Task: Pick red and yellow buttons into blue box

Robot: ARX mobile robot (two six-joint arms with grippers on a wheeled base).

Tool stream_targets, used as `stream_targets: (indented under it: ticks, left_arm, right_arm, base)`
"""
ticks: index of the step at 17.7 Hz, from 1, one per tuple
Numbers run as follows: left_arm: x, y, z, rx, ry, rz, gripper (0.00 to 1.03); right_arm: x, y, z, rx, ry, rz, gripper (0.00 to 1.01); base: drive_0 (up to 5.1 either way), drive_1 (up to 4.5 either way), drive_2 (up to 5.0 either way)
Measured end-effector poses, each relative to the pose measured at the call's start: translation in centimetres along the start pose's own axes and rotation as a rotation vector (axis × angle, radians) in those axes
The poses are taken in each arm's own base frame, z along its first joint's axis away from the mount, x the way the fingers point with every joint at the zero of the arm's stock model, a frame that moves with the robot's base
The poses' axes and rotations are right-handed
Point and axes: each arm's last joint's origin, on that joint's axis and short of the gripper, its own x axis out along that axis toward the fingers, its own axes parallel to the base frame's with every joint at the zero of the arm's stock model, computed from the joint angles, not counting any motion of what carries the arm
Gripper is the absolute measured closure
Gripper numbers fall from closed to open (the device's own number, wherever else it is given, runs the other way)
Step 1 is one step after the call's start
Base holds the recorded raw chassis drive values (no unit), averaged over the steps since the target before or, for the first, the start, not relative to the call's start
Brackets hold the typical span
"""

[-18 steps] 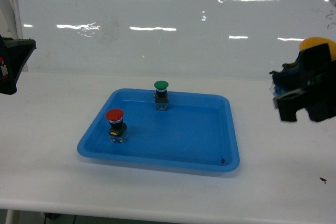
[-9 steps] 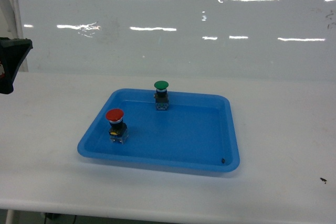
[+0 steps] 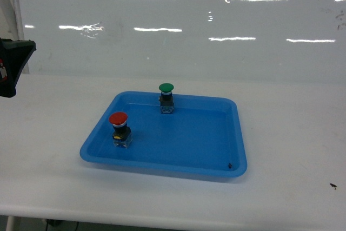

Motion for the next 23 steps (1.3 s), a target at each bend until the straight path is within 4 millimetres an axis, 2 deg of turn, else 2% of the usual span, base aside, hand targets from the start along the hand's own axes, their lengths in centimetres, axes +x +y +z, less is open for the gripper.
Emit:
stream_targets:
  ticks: [14,17,18,19,23]
  left_arm:
    - [0.2,-0.3,-0.1,-0.002,0.019,-0.014,0.05]
    - [8.7,-3.4,-0.9,0.073,0.261,-0.174,0.05]
    - [10.5,-3.9,0.2,0.123,0.29,-0.239,0.05]
    - [12.4,-4.9,-1.0,0.134,0.39,-0.303,0.05]
    - [13.3,-3.9,-3.4,0.147,0.454,-0.259,0.05]
  right_arm:
    - [0.0,0.0,0.0,-0.001,0.0,0.0,0.74]
    - [0.0,0.0,0.0,-0.001,0.0,0.0,0.74]
    - [0.0,0.0,0.0,-0.001,0.0,0.0,0.74]
    - [0.0,0.0,0.0,-0.001,0.0,0.0,0.74]
    - [0.0,0.0,0.0,-0.001,0.0,0.0,0.74]
  base:
    - [0.0,0.0,0.0]
    - [0.0,0.0,0.0]
    - [0.0,0.0,0.0]
    - [0.0,0.0,0.0]
    - [0.0,0.0,0.0]
